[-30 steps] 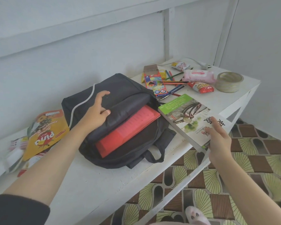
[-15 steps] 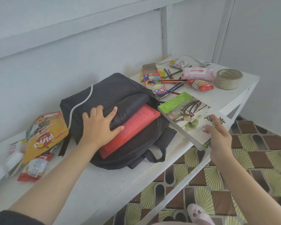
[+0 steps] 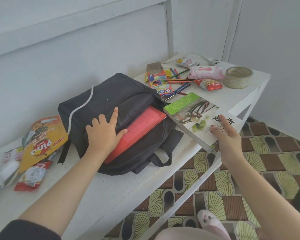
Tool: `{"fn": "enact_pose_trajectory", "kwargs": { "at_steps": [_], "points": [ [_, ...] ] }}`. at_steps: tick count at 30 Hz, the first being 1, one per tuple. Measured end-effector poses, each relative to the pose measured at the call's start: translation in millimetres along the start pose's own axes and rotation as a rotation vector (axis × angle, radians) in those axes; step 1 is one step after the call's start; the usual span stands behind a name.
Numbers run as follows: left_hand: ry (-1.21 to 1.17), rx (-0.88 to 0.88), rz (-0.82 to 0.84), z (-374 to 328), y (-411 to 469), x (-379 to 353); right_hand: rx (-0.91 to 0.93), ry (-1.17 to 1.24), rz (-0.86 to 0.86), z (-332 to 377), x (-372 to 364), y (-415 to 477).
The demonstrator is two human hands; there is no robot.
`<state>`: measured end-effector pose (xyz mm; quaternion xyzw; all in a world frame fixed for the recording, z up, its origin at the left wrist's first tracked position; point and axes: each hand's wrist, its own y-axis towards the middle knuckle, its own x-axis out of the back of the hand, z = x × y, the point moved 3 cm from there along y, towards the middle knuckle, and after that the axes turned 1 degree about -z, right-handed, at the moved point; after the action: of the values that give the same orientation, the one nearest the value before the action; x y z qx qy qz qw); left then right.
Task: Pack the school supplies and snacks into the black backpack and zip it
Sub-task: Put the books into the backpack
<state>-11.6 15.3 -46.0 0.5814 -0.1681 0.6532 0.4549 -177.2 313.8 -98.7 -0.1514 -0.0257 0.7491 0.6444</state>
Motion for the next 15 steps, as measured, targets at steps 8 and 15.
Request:
{"fn": "enact_pose_trajectory", "kwargs": {
  "at_steps": [8,15],
  "points": [
    [-0.271,-0.011,0.131,26.0,21.0,15.5,-0.033,0.169,-0.016,9.3,-0.4,-4.0],
    [-0.327,-0.005,0.063,44.1,42.8,44.2,-0.041,0.300,0.088,34.1,-0.7,-6.2]
  ]
}}
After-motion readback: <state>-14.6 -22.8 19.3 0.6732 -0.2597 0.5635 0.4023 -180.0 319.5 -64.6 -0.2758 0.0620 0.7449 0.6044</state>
